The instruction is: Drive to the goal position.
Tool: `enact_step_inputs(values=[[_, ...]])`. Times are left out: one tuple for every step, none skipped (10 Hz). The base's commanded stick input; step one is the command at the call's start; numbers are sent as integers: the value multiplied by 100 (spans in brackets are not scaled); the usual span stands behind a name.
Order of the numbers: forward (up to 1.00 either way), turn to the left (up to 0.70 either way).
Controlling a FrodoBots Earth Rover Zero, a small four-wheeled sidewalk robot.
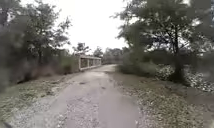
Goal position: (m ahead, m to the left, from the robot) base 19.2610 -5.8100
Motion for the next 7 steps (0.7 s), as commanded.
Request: enact_step_inputs(values=[[70,0],[70,0],[70,0],[70,0],[70,0],[70,0],[70,0]])
